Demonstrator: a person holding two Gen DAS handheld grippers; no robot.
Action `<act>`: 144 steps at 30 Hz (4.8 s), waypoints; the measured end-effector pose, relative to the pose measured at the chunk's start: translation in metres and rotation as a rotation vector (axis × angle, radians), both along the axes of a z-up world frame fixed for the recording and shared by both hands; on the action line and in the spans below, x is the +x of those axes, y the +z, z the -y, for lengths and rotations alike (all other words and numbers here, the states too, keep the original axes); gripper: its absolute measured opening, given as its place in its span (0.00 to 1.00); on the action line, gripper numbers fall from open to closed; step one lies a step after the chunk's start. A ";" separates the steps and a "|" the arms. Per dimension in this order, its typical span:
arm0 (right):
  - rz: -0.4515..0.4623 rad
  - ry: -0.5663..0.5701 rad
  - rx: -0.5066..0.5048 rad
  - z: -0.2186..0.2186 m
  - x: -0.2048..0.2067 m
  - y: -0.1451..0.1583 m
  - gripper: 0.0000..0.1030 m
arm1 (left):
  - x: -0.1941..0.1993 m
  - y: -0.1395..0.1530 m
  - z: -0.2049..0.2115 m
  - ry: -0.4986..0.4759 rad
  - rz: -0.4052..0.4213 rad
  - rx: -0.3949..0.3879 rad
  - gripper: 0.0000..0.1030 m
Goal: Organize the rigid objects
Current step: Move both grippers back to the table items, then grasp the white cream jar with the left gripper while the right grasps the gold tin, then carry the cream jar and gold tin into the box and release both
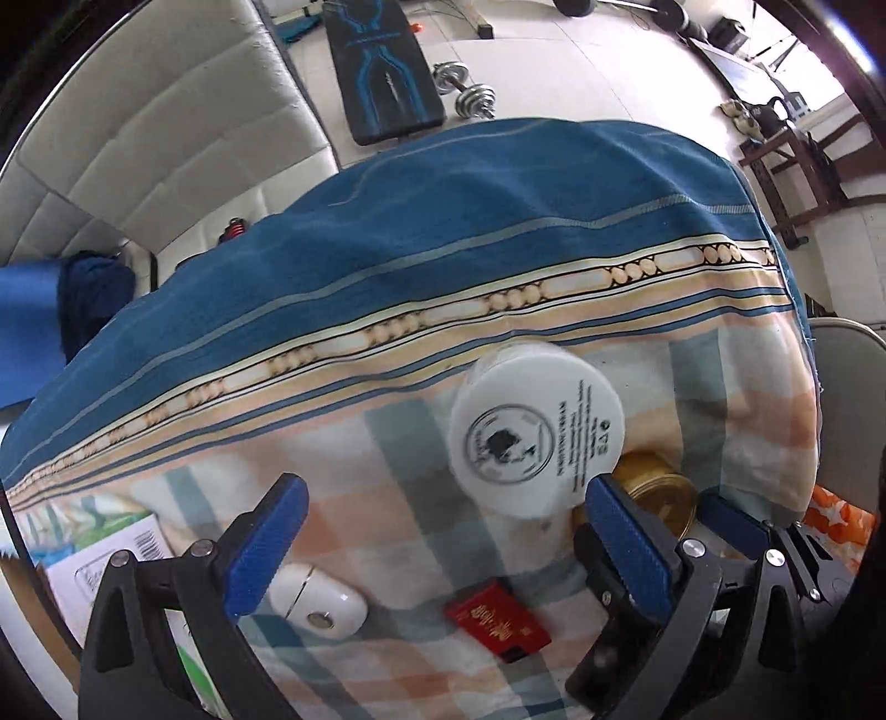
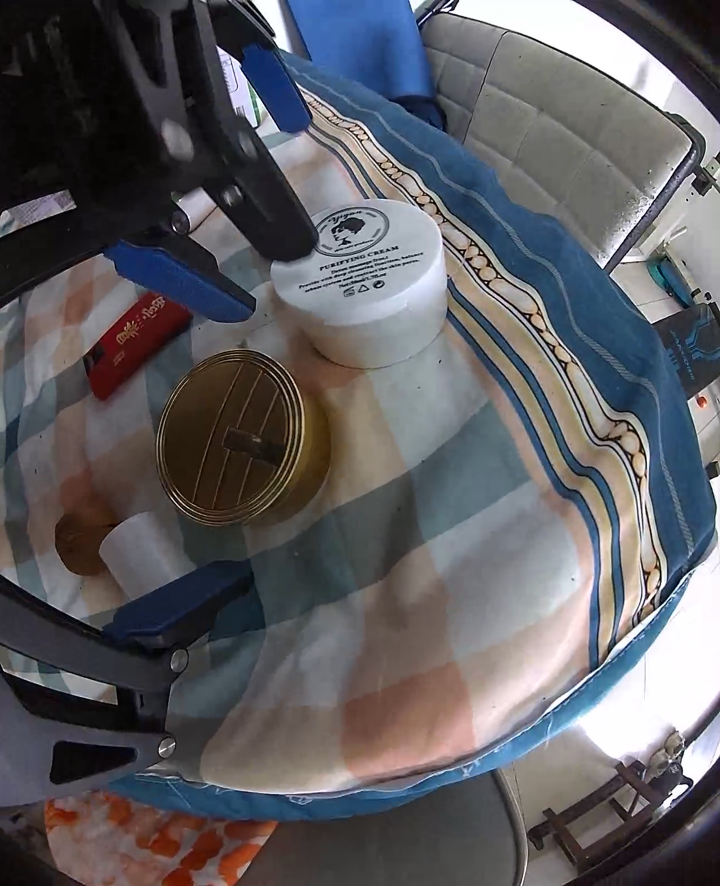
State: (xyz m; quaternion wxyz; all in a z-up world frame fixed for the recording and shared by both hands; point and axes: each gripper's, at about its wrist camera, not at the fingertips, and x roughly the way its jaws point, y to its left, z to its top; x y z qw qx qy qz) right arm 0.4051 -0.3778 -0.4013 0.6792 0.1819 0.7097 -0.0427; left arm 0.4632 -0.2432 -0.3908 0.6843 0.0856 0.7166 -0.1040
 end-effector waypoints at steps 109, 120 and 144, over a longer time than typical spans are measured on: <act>0.026 0.454 -0.021 -0.412 -0.084 0.062 0.65 | -0.133 0.048 -0.438 0.316 -0.001 0.044 0.64; -0.103 0.462 -0.133 -0.435 -0.078 -0.002 0.65 | -0.106 -0.020 -0.448 0.269 -0.098 0.090 0.65; -0.058 0.463 -0.134 -0.438 -0.097 0.048 0.92 | -0.159 0.062 -0.452 0.347 -0.052 0.003 0.97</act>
